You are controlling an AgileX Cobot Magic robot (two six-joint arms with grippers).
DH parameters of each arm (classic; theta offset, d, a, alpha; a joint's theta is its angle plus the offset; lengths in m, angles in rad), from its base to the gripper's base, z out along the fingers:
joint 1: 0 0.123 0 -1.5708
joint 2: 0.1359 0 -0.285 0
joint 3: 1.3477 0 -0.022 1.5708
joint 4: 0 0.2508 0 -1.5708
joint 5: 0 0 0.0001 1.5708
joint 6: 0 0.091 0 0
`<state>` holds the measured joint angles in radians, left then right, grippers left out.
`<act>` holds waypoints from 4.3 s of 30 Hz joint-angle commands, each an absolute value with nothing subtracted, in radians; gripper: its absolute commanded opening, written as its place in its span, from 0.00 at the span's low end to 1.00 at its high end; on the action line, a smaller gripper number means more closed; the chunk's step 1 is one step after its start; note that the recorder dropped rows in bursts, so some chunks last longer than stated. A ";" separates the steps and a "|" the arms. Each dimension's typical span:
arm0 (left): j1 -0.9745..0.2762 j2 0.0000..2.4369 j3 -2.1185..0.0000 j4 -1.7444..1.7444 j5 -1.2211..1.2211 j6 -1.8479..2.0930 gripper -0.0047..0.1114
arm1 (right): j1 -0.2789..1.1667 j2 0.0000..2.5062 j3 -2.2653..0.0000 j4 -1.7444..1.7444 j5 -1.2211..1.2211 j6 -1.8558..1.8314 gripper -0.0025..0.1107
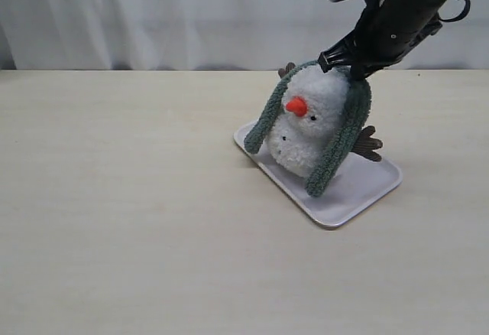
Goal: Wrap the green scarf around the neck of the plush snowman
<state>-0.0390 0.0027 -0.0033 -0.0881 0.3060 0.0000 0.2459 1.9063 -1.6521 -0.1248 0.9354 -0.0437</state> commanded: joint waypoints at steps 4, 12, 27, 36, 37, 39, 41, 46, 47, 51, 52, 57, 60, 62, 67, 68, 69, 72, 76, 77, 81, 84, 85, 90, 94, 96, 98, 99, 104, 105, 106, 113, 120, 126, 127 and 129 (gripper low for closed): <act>-0.047 0.000 0.000 -0.088 0.303 0.000 0.04 | 0.231 1.992 -1.646 -0.120 0.911 -0.040 0.06; -0.047 0.000 0.000 -0.088 0.303 0.000 0.04 | 0.231 2.016 -1.646 -0.124 0.913 -0.040 0.06; -0.047 0.000 0.000 -0.086 0.303 0.000 0.04 | 0.230 1.827 -1.650 -0.161 1.026 -0.038 0.25; -0.047 0.000 0.000 -0.086 0.303 0.000 0.04 | 0.230 1.804 -1.549 -0.042 1.018 -0.113 0.31; -0.047 0.000 0.000 -0.086 0.303 0.000 0.04 | 0.230 1.804 -1.523 -0.028 0.970 -0.117 0.31; -0.047 0.000 0.000 -0.086 0.303 0.000 0.04 | 0.230 1.804 -1.474 -0.007 0.891 -0.117 0.30; -0.047 0.000 0.000 -0.086 0.303 0.000 0.04 | 0.230 1.804 -1.432 -0.007 0.822 -0.117 0.24; -0.047 0.000 0.000 -0.086 0.303 0.000 0.04 | 0.230 1.804 -1.369 -0.040 0.738 -0.119 0.06; -0.047 0.000 0.000 -0.086 0.303 0.000 0.04 | 0.230 1.804 -1.359 -0.040 0.725 -0.119 0.06; -0.047 0.000 0.000 -0.086 0.303 0.000 0.04 | 0.230 1.806 -1.325 -0.038 0.676 -0.119 0.06; -0.047 0.000 0.000 -0.086 0.303 0.000 0.04 | 0.230 1.813 -1.320 -0.038 0.674 -0.119 0.06; -0.047 0.000 0.000 -0.086 0.303 0.000 0.04 | 0.230 1.870 -1.320 -0.038 0.675 -0.119 0.06; -0.047 0.000 0.000 -0.086 0.303 0.000 0.04 | 0.230 1.883 -1.320 -0.038 0.665 -0.136 0.06; -0.047 0.000 0.000 -0.086 0.303 0.000 0.04 | 0.230 1.881 -1.325 -0.038 0.662 -0.147 0.06; -0.047 0.000 0.000 -0.086 0.303 0.000 0.04 | 0.230 1.851 -1.349 -0.038 0.690 -0.173 0.07; -0.047 0.000 0.000 -0.086 0.303 0.000 0.04 | 0.230 1.839 -1.349 -0.038 0.690 -0.173 0.09; -0.047 0.000 0.000 -0.086 0.303 0.000 0.04 | 0.230 1.827 -1.349 -0.038 0.690 -0.173 0.11; -0.047 0.000 0.000 -0.086 0.303 0.000 0.04 | 0.230 1.791 -1.349 -0.038 0.714 -0.173 0.22; -0.047 0.000 0.000 -0.086 0.303 0.000 0.04 | 0.208 1.742 -1.349 -0.037 0.741 -0.144 0.36; -0.047 0.000 0.000 -0.086 0.303 0.000 0.04 | 0.192 1.726 -1.349 -0.037 0.755 -0.125 0.40; -0.047 0.000 0.000 -0.086 0.303 0.000 0.04 | 0.074 1.690 -1.349 -0.026 0.831 -0.045 0.43; -0.047 0.000 0.000 -0.086 0.303 0.000 0.04 | -0.049 1.702 -1.298 0.135 0.845 -0.115 0.43; -0.047 0.000 0.000 -0.086 0.303 0.000 0.04 | -0.090 1.717 -1.251 0.267 0.812 -0.198 0.43; -0.047 0.000 0.000 -0.086 0.303 0.000 0.04 | -0.124 1.866 -1.169 0.410 0.696 -0.293 0.43; -0.047 0.000 0.000 -0.086 0.303 0.000 0.04 | -0.124 1.979 -1.171 0.410 0.575 -0.269 0.43; -0.047 0.000 0.000 -0.086 0.303 0.000 0.04 | -0.124 2.007 -1.178 0.410 0.550 -0.269 0.43; -0.047 0.000 0.000 -0.086 0.303 0.000 0.04 | -0.124 2.027 -1.190 0.410 0.550 -0.269 0.43; -0.047 0.000 0.000 -0.086 0.303 0.000 0.04 | -0.124 2.036 -1.195 0.410 0.550 -0.269 0.43; -0.047 0.000 0.000 -0.086 0.303 0.000 0.04 | -0.124 2.071 -1.221 0.410 0.552 -0.271 0.41; -0.047 0.000 0.000 -0.086 0.303 0.000 0.04 | -0.124 2.073 -1.225 0.410 0.552 -0.281 0.36; -0.047 0.000 0.000 -0.086 0.303 0.000 0.04 | -0.124 2.079 -1.232 0.410 0.555 -0.300 0.30; -0.047 0.000 0.000 -0.086 0.303 0.000 0.04 | -0.124 2.081 -1.234 0.414 0.566 -0.424 0.07; -0.047 0.000 0.000 -0.086 0.303 0.000 0.04 | -0.124 2.081 -1.234 0.543 0.479 -0.692 0.06; -0.047 0.000 0.000 -0.086 0.303 0.000 0.04 | -0.124 2.081 -1.234 0.781 0.473 -1.104 0.06; -0.047 0.000 0.000 -0.086 0.303 0.000 0.04 | -0.124 2.081 -1.237 0.803 0.473 -1.164 0.06; -0.047 0.000 0.000 -0.086 0.303 0.000 0.04 | -0.122 2.084 -1.252 0.817 0.470 -1.232 0.06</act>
<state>-0.0390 0.0027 -0.0033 -0.0842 0.3060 0.0000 -0.1152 2.0837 -1.2352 0.7879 0.4853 -1.0864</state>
